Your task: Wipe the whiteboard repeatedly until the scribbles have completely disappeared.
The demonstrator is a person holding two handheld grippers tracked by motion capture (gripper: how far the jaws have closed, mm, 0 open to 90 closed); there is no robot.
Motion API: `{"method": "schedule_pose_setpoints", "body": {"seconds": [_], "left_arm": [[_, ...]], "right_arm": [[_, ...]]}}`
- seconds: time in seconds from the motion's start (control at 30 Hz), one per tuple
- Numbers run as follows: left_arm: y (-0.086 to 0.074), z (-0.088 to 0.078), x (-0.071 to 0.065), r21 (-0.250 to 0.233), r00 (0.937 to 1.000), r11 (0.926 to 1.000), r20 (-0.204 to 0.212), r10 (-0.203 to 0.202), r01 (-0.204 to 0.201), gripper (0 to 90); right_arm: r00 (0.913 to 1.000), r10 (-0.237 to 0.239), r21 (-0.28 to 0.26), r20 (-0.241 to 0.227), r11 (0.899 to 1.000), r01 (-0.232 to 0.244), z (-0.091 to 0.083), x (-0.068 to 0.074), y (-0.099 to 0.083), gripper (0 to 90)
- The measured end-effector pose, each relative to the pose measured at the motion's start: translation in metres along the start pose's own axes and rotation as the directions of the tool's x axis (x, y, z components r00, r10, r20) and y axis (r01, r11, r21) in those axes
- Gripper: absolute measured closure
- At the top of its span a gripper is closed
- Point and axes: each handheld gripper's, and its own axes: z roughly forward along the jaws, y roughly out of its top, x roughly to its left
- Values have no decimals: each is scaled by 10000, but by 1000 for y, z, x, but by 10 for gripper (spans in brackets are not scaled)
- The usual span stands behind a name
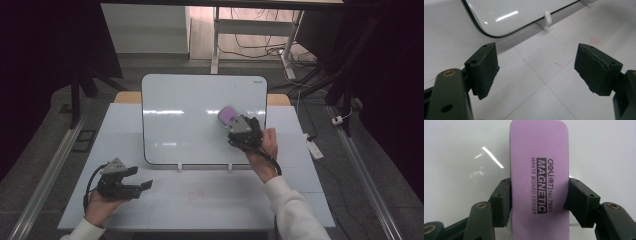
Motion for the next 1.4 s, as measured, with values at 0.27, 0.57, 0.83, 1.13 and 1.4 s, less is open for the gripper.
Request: {"method": "schedule_pose_setpoints", "body": {"seconds": [0.27,0.57,0.83,1.13,1.4], "left_arm": [[0,1,1,18,10000,10000,-1,-6,6,202],[1,2,0,36,10000,10000,3,14,-14,202],[0,1,1,-1,10000,10000,10,-17,17,202],[0,1,1,13,10000,10000,3,-21,21,202],[0,1,2,29,10000,10000,36,-51,51,202]], "right_arm": [[9860,1583,-84,532,9874,-1581,1,-51,-6,396],[9984,-499,-196,-273,9986,493,-1,30,-1,397],[9996,227,-389,-150,9990,-233,1,8,2,397],[9810,1819,-543,671,9825,-1785,7,-54,7,396],[9860,1520,-535,687,9875,-1485,25,-66,52,396]]}}
